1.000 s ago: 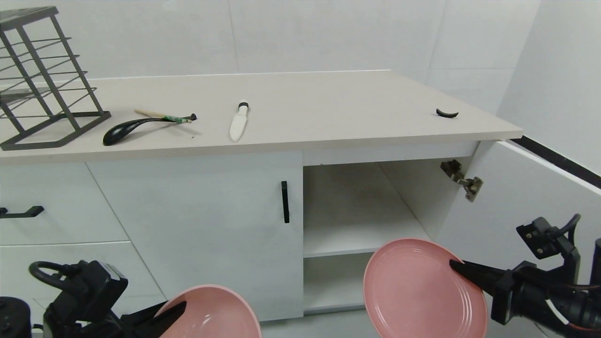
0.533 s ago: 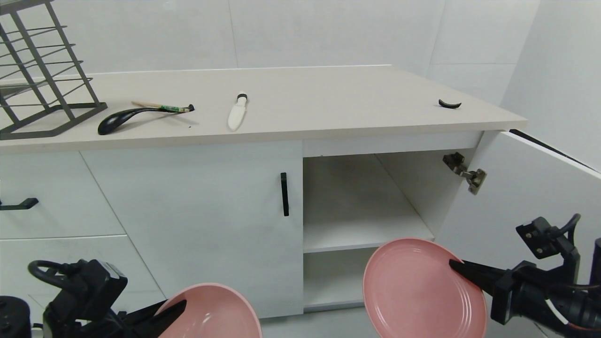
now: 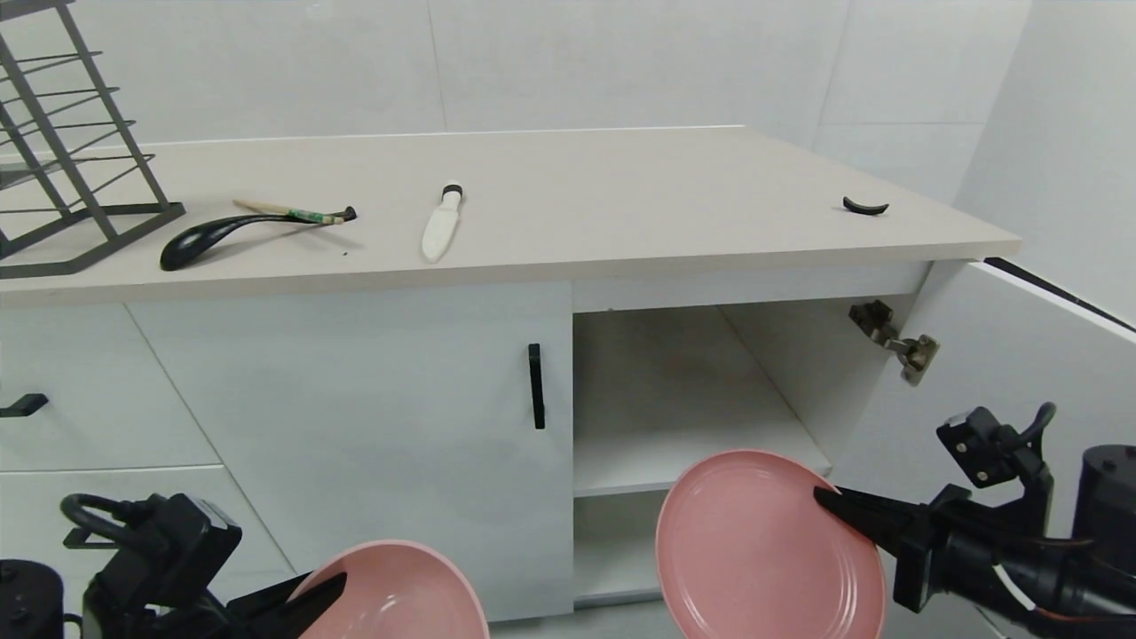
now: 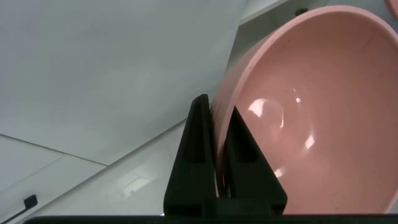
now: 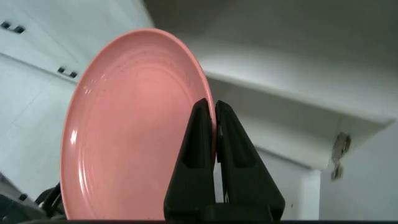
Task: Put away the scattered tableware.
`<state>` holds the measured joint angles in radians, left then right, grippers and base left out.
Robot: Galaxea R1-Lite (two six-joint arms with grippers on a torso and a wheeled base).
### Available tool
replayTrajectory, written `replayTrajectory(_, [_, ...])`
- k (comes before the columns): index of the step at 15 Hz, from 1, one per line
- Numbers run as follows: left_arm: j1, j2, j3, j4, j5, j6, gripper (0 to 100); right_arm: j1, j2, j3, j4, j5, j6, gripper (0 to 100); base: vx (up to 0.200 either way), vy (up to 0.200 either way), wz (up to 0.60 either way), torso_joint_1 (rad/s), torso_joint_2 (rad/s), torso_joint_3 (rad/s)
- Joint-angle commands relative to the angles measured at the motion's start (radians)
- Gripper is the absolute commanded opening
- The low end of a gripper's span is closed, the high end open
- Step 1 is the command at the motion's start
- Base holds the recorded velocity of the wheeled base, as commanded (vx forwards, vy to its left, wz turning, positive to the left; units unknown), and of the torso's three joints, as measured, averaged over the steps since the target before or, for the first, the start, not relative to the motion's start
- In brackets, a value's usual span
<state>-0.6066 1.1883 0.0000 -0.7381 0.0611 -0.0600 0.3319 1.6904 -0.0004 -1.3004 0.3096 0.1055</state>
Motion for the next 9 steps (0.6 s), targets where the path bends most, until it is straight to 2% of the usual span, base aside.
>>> replayTrajectory(1, [-0.001,0.002,0.000,0.005,-0.001,0.003,0,0.019,0.135,0.000,-0.062,0.002,-0.009,0,0.000,0.000,0.00,0.000,0.00,0.000])
replayTrajectory(3, [0.001,0.002,0.000,0.006,-0.001,0.003,0,0.047,0.204,0.000,-0.131,-0.009,-0.010,0,0.000,0.000,0.00,0.000,0.00,0.000])
replayTrajectory(5, [-0.001,0.002,0.000,0.006,-0.001,0.003,0,0.068,0.313,0.000,-0.255,-0.173,-0.009,0,0.000,0.000,0.00,0.000,0.00,0.000])
replayTrajectory(9, [-0.012,0.001,0.000,-0.007,0.000,0.003,0,0.072,0.430,-0.066,-0.270,-0.176,0.033,0,0.000,0.000,0.00,0.000,0.00,0.000])
